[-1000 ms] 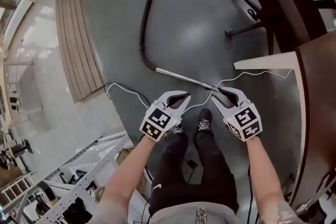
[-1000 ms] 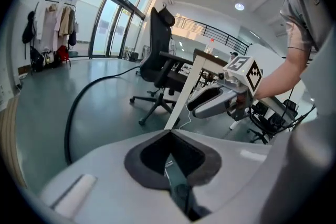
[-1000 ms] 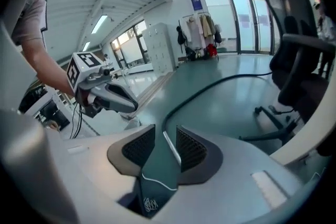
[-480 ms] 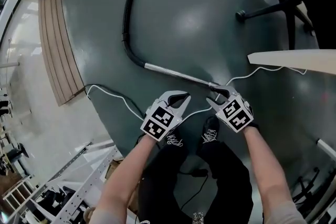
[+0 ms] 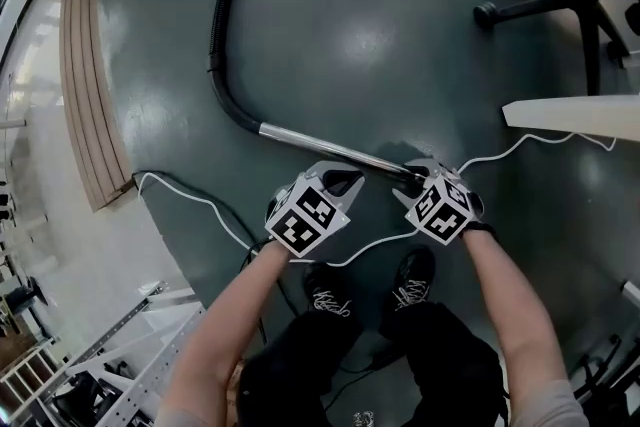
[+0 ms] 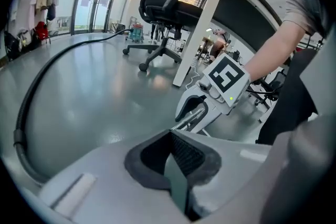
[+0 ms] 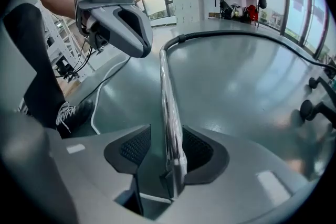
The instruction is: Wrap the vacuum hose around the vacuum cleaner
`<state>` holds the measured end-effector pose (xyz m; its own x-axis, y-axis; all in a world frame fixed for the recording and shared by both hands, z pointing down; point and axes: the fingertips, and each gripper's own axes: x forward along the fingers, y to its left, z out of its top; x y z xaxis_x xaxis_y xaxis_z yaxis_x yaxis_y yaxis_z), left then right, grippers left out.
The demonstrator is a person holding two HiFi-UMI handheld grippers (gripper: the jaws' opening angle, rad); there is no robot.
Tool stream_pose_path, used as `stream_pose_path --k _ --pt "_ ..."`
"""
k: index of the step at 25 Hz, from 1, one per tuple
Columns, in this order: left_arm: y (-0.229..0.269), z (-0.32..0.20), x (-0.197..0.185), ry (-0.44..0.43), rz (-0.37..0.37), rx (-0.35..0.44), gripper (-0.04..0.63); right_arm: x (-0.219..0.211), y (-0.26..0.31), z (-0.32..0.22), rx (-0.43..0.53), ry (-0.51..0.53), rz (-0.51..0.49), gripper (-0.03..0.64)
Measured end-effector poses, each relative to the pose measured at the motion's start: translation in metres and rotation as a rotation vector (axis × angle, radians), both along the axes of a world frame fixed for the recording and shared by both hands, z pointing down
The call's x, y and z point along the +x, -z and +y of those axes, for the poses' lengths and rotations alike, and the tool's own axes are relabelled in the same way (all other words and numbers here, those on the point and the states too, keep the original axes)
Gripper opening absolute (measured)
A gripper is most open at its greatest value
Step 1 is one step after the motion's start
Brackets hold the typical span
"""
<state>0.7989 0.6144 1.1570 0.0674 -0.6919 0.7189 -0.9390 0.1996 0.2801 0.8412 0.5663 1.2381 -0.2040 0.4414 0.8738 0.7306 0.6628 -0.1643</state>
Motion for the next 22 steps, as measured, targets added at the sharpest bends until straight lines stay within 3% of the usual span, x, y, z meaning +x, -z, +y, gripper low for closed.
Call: stream_pose_path --k 9,11,19,22 --pt "-0.027 -0.002 -0.007 -0.003 -0.013 -0.001 0.0 -0.002 -0.051 -0.003 0.09 0.085 -0.032 0.218" --pt "-0.02 -0.002 -0.008 -0.003 -0.003 -0.009 0.0 -0.005 -0.045 -0.008 0.103 0.089 -0.033 0.192" --pt "-0.013 0.019 0.001 -0.029 0.018 -0.057 0.0 0.0 -0.021 0.002 0.066 0.111 0.009 0.19" --pt "0.007 0.012 0.002 -0.036 0.053 -0.028 0.0 0.001 0.012 0.0 0.064 0.119 0.042 0.19"
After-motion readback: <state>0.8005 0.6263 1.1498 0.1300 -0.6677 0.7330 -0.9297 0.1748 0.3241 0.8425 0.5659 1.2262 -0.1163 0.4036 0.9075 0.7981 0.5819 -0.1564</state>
